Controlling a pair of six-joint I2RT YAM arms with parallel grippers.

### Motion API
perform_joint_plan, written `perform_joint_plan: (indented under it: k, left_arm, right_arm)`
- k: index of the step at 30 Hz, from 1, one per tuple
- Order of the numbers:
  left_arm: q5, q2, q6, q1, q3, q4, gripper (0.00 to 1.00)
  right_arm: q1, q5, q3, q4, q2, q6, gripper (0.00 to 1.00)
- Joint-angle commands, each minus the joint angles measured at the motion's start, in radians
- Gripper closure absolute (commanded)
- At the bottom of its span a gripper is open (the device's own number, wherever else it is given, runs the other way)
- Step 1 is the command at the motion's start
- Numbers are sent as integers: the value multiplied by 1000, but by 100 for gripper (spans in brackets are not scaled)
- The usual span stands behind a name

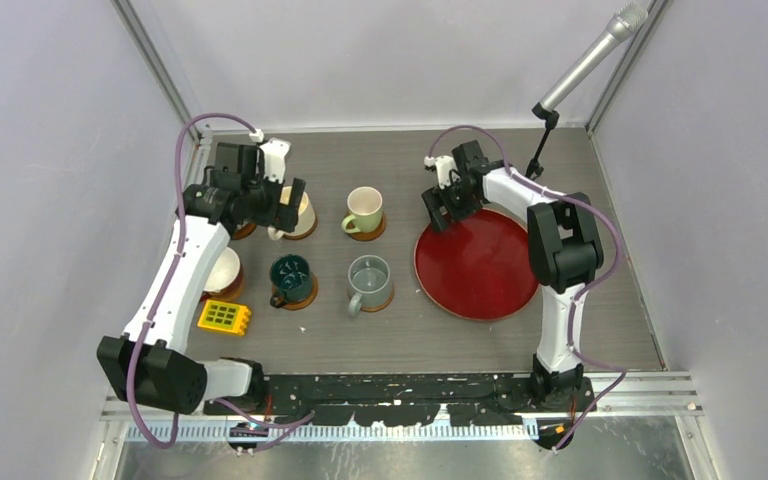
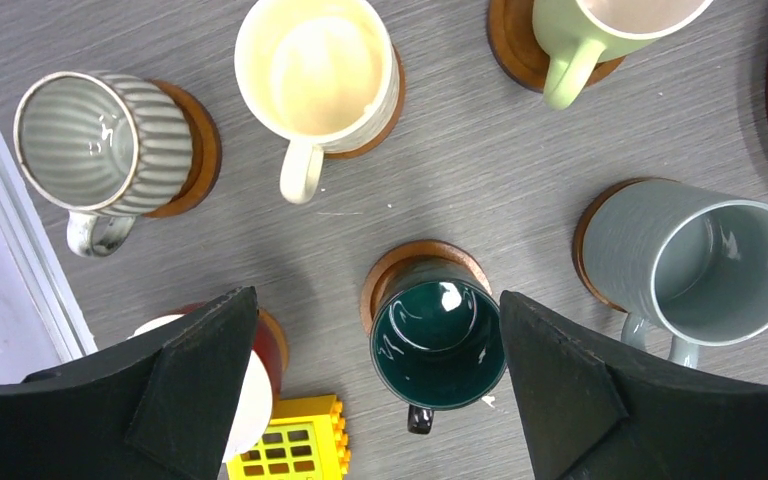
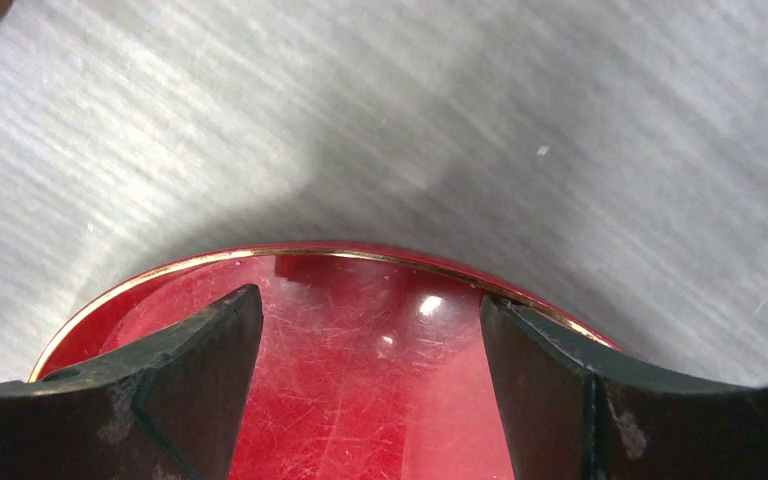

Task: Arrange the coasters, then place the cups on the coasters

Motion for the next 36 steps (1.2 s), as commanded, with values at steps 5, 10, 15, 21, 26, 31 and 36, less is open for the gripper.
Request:
perform_joint_plan:
  k: [5,10,15,21,26,31,36]
  left_arm:
    - [3,-51,-7,23,28,-42,7]
    - [-7,-44,-11,32,21,-45,7]
    - [3,15,-40,52,64,-94,1]
    - [93,137,-26,129,211,-173,0]
    - [102,305,6,160,413,-311,0]
    - [120,456,66,161,603,-425,0]
    - [152,490,101,161,667,-388,0]
  right_arm:
    - [1,1,147,47,103,19,16]
    - [8,8,206,26,139,8,16]
    - [8,-41,217,15,124,17,16]
    - [8,-102,178,-29,5,15,15]
    - [6,-148,148,-84,-144,12,13]
    - [-17,-208,92,-157,-318,-4,12]
    - [-86,-215,20,-212,-487,39,10]
